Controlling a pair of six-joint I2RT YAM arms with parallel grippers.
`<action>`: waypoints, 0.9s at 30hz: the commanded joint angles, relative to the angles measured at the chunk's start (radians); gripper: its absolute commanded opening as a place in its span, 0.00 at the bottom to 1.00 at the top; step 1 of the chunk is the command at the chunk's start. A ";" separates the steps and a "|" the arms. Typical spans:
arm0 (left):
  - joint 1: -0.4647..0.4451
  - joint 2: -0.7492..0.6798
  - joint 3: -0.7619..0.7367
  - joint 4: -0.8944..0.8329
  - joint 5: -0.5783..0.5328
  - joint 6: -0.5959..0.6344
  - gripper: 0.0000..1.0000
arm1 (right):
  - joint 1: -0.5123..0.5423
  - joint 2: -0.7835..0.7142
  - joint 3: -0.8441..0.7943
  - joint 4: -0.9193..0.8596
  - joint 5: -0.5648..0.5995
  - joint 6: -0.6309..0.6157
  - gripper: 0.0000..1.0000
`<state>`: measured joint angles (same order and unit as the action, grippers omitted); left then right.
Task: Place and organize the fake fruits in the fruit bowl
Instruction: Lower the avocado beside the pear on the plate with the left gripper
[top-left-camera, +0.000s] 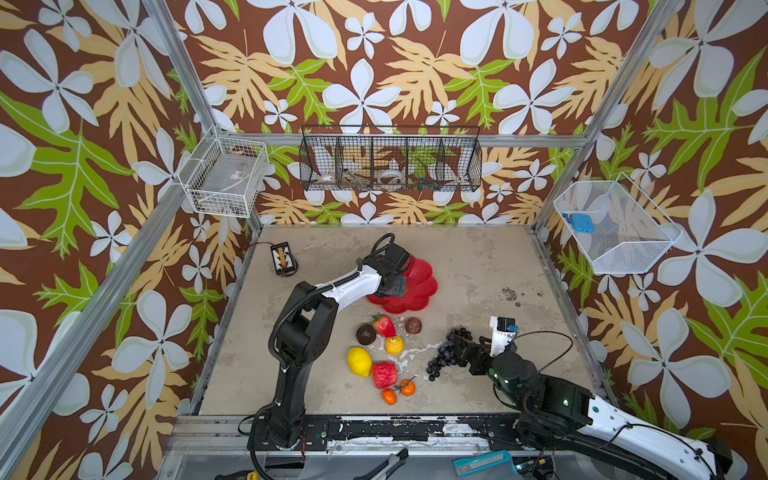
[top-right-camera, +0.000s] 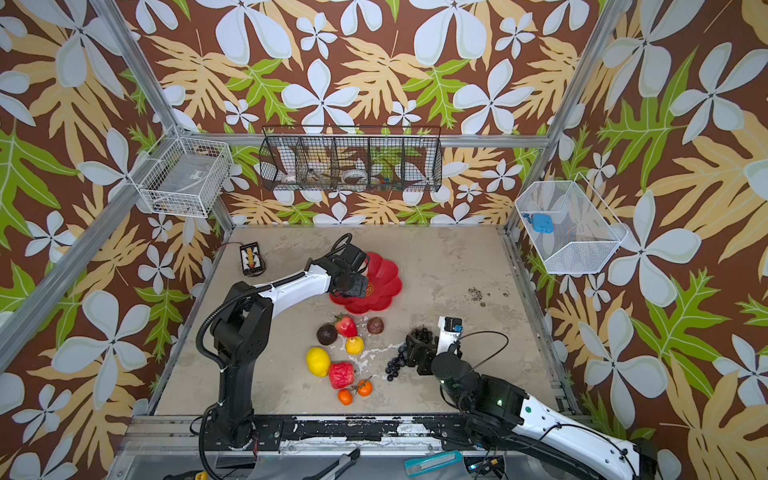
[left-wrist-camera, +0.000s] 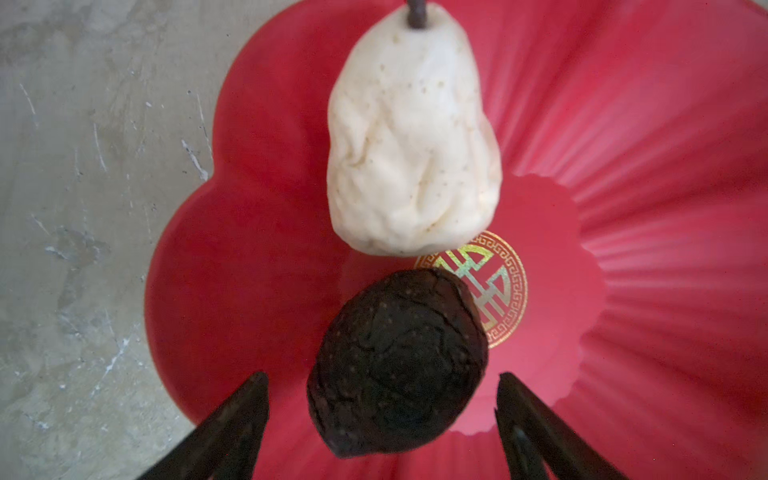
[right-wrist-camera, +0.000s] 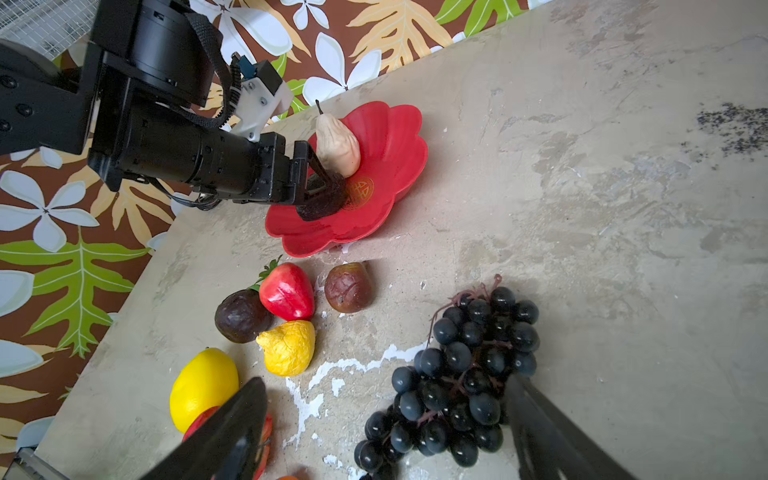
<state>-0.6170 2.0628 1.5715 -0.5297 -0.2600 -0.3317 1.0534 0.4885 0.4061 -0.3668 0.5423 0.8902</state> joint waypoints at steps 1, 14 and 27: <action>0.000 0.022 0.022 -0.050 -0.057 0.051 0.81 | 0.001 0.014 0.005 0.005 0.007 0.004 0.89; -0.003 0.135 0.167 -0.202 -0.068 0.165 0.62 | 0.001 0.014 -0.012 0.011 0.007 0.010 0.89; -0.025 0.120 0.205 -0.282 -0.245 0.410 0.56 | 0.002 -0.016 -0.026 0.000 0.018 0.018 0.89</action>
<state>-0.6361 2.1956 1.7737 -0.7818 -0.4248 -0.0235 1.0538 0.4732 0.3836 -0.3679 0.5484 0.9062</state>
